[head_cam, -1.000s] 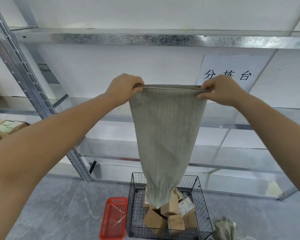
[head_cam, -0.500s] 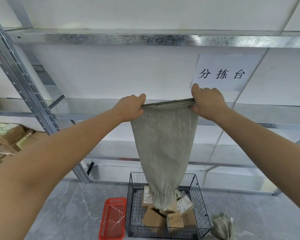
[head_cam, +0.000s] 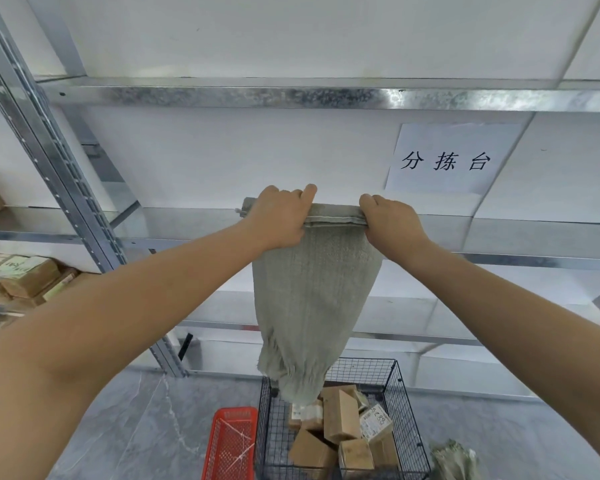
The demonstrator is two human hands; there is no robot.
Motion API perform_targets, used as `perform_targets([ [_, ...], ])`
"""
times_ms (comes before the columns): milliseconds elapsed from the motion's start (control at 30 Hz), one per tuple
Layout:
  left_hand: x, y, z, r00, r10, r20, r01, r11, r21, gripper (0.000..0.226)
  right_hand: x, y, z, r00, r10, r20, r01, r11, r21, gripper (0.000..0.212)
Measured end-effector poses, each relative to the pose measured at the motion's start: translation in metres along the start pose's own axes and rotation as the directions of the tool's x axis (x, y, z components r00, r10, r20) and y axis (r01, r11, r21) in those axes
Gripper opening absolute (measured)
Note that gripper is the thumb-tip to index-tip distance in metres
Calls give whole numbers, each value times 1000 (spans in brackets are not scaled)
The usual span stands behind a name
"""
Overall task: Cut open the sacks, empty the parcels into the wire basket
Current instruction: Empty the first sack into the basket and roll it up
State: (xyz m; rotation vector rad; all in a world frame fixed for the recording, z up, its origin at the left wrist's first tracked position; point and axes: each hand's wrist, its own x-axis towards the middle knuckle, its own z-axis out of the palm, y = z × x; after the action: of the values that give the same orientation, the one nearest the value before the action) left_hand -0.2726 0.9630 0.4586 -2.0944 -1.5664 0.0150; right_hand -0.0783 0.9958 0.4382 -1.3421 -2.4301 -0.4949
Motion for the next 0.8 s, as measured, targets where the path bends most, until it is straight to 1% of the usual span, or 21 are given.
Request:
perform_targets([
  [67, 3, 3, -2, 999, 22, -31, -21, 1000, 23, 39, -2, -3, 0, 998, -19, -55, 18, 1000, -20, 21],
  [133, 4, 1, 0, 999, 30, -40, -29, 999, 38, 31, -2, -6, -1, 977, -76, -199, 75, 997, -13, 27],
  [167, 3, 1, 1, 999, 28, -44, -27, 999, 28, 29, -3, -4, 1, 967, -93, -239, 93, 996, -11, 24],
  [200, 1, 1, 1, 999, 23, -47, -23, 1000, 8, 29, -4, -2, 1, 971, -102, -217, 103, 995, -6, 22],
  [267, -2, 2, 1, 999, -1, -39, -1, 999, -40, 32, -4, 2, -2, 987, -106, -125, 106, 994, -7, 22],
  [300, -4, 3, 2, 999, -15, -31, 13, 999, -49, 35, -5, 5, -2, 990, -116, -77, 116, 993, -8, 28],
  [400, -8, 9, 2, 998, -46, -51, 43, 997, -57, 43, -9, 9, -4, 991, -137, -10, 136, 988, -68, 66],
  [433, -9, 11, 1, 996, -55, -67, 52, 997, -58, 44, -9, 8, -4, 989, -145, -6, 144, 986, -84, 72],
  [467, -9, 12, 1, 995, -58, -77, 54, 997, -56, 45, -9, 7, -5, 990, -138, 17, 139, 988, -73, 72],
  [533, -10, 13, 1, 996, -56, -75, 52, 998, -43, 44, -7, 9, -8, 987, -138, 86, 141, 990, -25, 58],
  [567, -10, 12, 1, 996, -48, -70, 45, 998, -39, 45, -5, 9, -9, 983, -156, 98, 159, 987, -21, 51],
  [667, -13, 9, 4, 997, -18, -77, 16, 1000, -24, 59, 0, 7, -12, 973, -207, 101, 214, 975, -62, 36],
  [733, -16, 8, 4, 995, -12, -95, 6, 998, -58, 66, 3, 5, -12, 969, -209, 134, 218, 974, -62, 33],
  [800, -17, 5, 2, 994, 15, -105, -22, 998, -64, 55, 4, 3, -15, 962, -194, 191, 204, 978, -32, 31],
])
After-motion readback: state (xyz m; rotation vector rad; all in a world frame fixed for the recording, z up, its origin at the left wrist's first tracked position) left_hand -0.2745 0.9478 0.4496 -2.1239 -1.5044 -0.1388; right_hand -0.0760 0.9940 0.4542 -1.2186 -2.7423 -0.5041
